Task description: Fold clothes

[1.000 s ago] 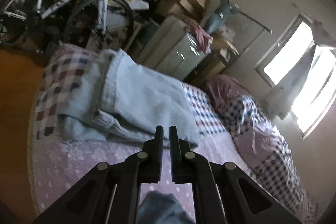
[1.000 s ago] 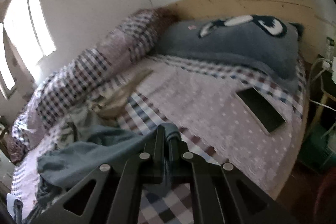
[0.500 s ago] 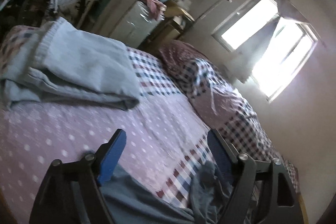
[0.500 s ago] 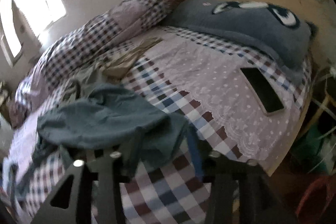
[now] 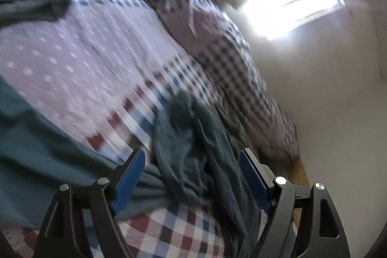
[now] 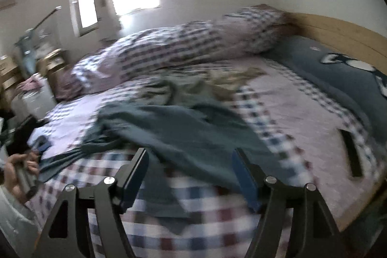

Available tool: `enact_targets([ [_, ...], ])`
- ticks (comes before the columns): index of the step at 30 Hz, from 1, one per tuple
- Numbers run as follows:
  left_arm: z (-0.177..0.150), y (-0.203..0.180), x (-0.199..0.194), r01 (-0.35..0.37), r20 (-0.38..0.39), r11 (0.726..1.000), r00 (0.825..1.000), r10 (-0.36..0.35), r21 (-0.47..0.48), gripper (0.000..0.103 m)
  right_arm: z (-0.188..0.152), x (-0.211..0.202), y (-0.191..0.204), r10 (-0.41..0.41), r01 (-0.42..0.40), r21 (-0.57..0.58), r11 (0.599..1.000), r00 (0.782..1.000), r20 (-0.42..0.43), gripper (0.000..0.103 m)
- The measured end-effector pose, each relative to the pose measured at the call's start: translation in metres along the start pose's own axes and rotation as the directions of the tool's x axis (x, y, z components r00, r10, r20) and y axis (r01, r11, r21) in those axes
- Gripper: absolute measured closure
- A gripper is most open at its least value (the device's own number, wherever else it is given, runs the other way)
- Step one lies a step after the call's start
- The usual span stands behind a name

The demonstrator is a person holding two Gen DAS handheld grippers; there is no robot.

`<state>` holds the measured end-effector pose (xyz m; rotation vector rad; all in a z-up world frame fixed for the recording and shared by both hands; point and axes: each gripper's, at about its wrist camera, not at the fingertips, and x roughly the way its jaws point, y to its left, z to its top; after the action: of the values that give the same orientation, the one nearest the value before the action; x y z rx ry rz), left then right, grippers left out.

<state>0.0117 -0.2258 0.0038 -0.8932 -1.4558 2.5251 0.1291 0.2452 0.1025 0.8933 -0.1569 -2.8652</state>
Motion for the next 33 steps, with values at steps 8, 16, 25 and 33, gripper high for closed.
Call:
enact_targets([
  [8,-0.015,0.0,0.026,0.112,-0.111,0.993,0.987,-0.115,-0.037,0.02,0.01,0.067,0.069,0.169,-0.17,-0.076,0.982,0.985,-0.021,0.029],
  [16,-0.015,0.003,0.044,0.078,-0.124,0.997,0.989,-0.079,-0.011,0.02,0.026,0.116,0.127,0.295,-0.292,-0.133,0.947,0.956,-0.001,0.028],
  [25,-0.019,0.016,0.072,0.018,-0.185,1.0,0.983,-0.016,0.004,0.02,0.022,0.164,0.142,0.362,-0.364,-0.095,0.927,0.932,-0.036,0.028],
  [33,-0.015,0.015,0.086,0.012,-0.185,1.0,0.983,-0.01,0.009,0.019,0.014,0.186,0.124,0.388,-0.391,-0.025,0.92,0.919,-0.076,0.027],
])
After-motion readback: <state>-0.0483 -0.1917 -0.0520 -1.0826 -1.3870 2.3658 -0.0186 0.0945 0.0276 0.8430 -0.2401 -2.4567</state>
